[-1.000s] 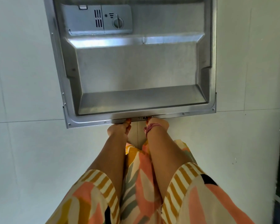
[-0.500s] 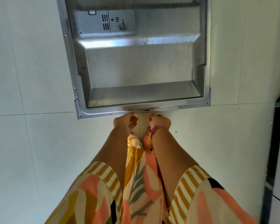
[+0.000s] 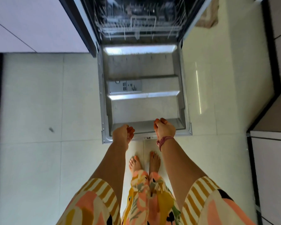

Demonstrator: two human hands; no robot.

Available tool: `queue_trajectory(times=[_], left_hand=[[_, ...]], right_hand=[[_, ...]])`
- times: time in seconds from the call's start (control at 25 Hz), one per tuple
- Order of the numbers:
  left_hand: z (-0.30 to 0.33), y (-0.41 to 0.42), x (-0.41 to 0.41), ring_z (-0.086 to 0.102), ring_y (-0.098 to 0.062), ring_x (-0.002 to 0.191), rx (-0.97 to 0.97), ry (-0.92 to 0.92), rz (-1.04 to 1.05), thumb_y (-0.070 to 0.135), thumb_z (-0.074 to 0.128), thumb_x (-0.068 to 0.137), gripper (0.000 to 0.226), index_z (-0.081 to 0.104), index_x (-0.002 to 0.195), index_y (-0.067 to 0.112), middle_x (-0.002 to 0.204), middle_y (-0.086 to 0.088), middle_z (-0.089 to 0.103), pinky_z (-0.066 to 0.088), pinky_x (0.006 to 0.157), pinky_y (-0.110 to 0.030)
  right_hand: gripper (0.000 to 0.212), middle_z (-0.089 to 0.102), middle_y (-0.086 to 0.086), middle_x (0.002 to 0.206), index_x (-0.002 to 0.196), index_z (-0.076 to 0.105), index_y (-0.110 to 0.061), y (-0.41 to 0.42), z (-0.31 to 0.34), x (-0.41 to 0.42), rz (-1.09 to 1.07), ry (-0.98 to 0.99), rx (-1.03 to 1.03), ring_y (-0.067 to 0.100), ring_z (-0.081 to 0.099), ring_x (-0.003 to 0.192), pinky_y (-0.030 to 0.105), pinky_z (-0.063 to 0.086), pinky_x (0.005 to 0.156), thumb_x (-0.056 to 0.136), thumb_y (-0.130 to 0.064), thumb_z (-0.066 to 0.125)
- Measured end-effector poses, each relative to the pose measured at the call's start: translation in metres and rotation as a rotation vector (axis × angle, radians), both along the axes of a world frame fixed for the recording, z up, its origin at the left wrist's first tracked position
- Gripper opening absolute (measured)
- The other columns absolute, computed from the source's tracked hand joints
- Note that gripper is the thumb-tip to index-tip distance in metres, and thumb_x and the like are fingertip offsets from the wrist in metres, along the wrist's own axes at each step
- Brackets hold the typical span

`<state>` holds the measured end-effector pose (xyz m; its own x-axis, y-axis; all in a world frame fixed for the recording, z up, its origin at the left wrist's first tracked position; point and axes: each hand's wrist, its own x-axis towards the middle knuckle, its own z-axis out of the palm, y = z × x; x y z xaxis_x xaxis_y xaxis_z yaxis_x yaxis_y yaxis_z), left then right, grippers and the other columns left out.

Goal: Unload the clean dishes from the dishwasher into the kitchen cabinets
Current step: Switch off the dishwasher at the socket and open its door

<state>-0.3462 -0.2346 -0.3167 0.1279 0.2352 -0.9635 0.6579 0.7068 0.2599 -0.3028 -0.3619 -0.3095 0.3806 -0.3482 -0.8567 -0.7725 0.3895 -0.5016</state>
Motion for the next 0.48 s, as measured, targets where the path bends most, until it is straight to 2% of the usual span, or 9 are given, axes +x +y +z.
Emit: queue_trajectory(times=[0.08, 0.2, 0.36, 0.48], left_hand=[[0.031, 0.011, 0.015, 0.062, -0.019, 0.068, 0.015, -0.055, 0.003, 0.007, 0.051, 0.095, 0.014, 0.060, 0.085, 0.004, 0.077, -0.011, 0.063, 0.053, 0.071, -0.029], [0.072, 0.023, 0.039, 0.061, -0.019, 0.070, 0.023, -0.116, 0.006, 0.007, 0.050, 0.096, 0.017, 0.059, 0.081, 0.004, 0.078, -0.011, 0.062, 0.052, 0.072, -0.029], [0.105, 0.032, 0.071, 0.064, -0.019, 0.076, 0.066, -0.155, -0.005, 0.008, 0.051, 0.096, 0.013, 0.060, 0.087, 0.004, 0.084, -0.011, 0.065, 0.053, 0.076, -0.030], [0.118, 0.040, 0.105, 0.064, -0.020, 0.082, 0.138, -0.201, -0.055, 0.008, 0.053, 0.095, 0.010, 0.060, 0.089, 0.007, 0.087, -0.010, 0.065, 0.053, 0.084, -0.032]], right_hand=[[0.031, 0.061, 0.010, 0.087, 0.117, 0.058, 0.003, 0.004, 0.033, 0.021, -0.003, -0.055, 0.016, 0.022, 0.058, 0.083, 0.033, 0.052, 0.090, 0.086, 0.007, 0.060], [0.028, 0.064, 0.012, 0.095, 0.114, 0.061, -0.001, 0.011, 0.072, 0.050, -0.006, -0.112, 0.034, 0.022, 0.062, 0.087, 0.029, 0.053, 0.085, 0.086, 0.005, 0.063], [0.029, 0.062, 0.007, 0.083, 0.115, 0.059, 0.001, 0.018, 0.099, 0.086, -0.006, -0.179, 0.073, 0.020, 0.060, 0.083, 0.028, 0.052, 0.084, 0.087, 0.005, 0.061], [0.027, 0.063, 0.004, 0.080, 0.114, 0.061, -0.001, 0.020, 0.104, 0.123, 0.146, -0.219, -0.009, 0.018, 0.061, 0.077, 0.027, 0.054, 0.077, 0.088, -0.001, 0.062]])
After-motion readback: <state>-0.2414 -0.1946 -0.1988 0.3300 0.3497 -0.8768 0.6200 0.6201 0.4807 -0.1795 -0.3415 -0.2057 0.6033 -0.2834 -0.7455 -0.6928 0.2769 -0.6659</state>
